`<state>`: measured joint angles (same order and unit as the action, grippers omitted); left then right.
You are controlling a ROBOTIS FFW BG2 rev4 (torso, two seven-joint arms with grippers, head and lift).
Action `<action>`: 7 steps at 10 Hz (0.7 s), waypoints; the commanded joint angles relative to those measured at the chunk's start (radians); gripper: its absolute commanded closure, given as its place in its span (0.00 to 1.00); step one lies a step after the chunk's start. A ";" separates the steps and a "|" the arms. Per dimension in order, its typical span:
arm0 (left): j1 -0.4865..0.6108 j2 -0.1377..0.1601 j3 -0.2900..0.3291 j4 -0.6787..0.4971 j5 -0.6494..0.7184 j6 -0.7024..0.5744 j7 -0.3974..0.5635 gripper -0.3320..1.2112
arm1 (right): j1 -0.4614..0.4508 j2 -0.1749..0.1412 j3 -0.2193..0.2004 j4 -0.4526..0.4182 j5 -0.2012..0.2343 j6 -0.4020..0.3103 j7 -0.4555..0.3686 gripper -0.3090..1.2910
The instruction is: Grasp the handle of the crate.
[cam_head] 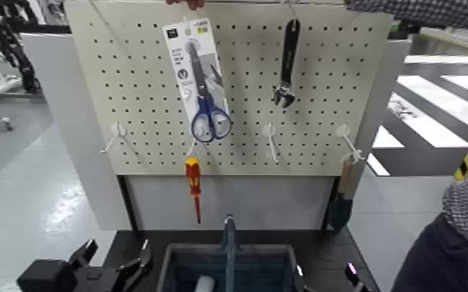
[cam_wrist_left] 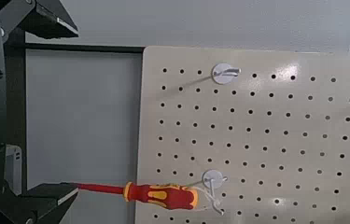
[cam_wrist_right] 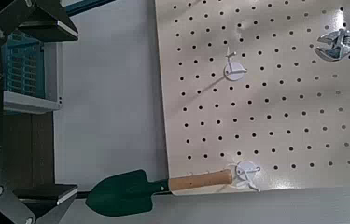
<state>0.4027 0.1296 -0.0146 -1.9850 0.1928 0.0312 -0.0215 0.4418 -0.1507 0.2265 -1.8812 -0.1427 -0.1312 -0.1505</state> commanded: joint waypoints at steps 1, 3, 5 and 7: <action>-0.007 0.010 -0.007 0.000 0.001 -0.001 -0.002 0.29 | 0.000 0.002 -0.003 0.001 0.000 -0.004 0.000 0.29; -0.005 0.008 -0.007 0.002 -0.003 -0.001 -0.002 0.29 | 0.002 0.002 -0.004 0.001 0.002 -0.007 0.000 0.29; -0.010 0.001 -0.004 0.008 0.001 0.001 -0.018 0.29 | 0.003 0.007 -0.007 0.004 0.000 -0.012 0.000 0.29; -0.025 -0.001 -0.001 0.012 0.031 0.027 -0.055 0.29 | 0.005 0.008 -0.009 0.005 -0.002 -0.008 0.000 0.29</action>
<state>0.3835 0.1299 -0.0160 -1.9750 0.2092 0.0490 -0.0769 0.4462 -0.1431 0.2182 -1.8761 -0.1430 -0.1404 -0.1503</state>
